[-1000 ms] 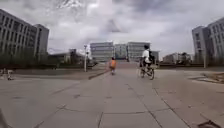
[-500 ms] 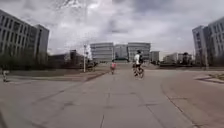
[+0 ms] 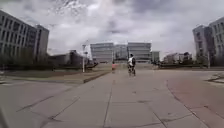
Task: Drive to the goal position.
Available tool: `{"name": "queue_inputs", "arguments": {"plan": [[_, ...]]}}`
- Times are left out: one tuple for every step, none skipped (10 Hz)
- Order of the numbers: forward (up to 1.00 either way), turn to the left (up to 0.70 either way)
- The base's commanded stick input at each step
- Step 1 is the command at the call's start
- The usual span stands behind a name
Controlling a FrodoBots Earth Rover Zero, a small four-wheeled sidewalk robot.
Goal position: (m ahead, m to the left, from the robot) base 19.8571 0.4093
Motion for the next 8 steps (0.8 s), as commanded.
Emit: {"name": "queue_inputs", "arguments": {"plan": [[1.0, 0.0], [1.0, 0.0], [1.0, 0.0], [1.0, 0.0], [1.0, 0.0], [1.0, 0.0], [1.0, 0.0], [1.0, 0.0]]}}
